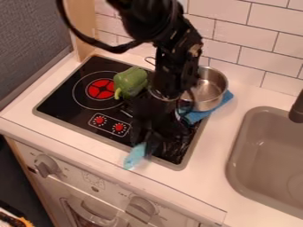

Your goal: Moved the spoon to the bottom right corner of the burner.

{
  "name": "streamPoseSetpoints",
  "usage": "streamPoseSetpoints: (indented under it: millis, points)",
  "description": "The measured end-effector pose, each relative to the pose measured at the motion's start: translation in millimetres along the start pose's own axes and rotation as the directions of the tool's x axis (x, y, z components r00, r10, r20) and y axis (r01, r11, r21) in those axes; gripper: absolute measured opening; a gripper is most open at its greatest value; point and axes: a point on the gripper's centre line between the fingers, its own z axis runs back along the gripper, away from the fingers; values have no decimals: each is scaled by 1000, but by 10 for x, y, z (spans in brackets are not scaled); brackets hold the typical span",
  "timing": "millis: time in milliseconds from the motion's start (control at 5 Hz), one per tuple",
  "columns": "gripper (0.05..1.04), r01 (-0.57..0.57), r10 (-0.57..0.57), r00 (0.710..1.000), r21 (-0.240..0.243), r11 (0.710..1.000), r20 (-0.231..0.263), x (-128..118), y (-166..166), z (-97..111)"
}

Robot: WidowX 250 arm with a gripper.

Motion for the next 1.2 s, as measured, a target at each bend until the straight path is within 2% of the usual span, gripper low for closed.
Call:
streamPoseSetpoints:
  millis: [200, 400, 600, 800, 1000, 1200]
  points:
    - [334, 15, -15, 1000, -28, 999, 5, -34, -9, -27]
    - [629, 34, -33, 999, -69, 997, 19, 14, 34, -20]
    - [912, 32, -23, 997, -115, 993, 78, 62, 73, 111]
    - [1007, 39, -14, 988, -163, 986, 152, 95, 112, 314]
    - [1003, 51, -15, 984, -203, 978, 178, 105, 131, 358]
    - [999, 84, -41, 978, -205, 975, 204, 150, 130, 333]
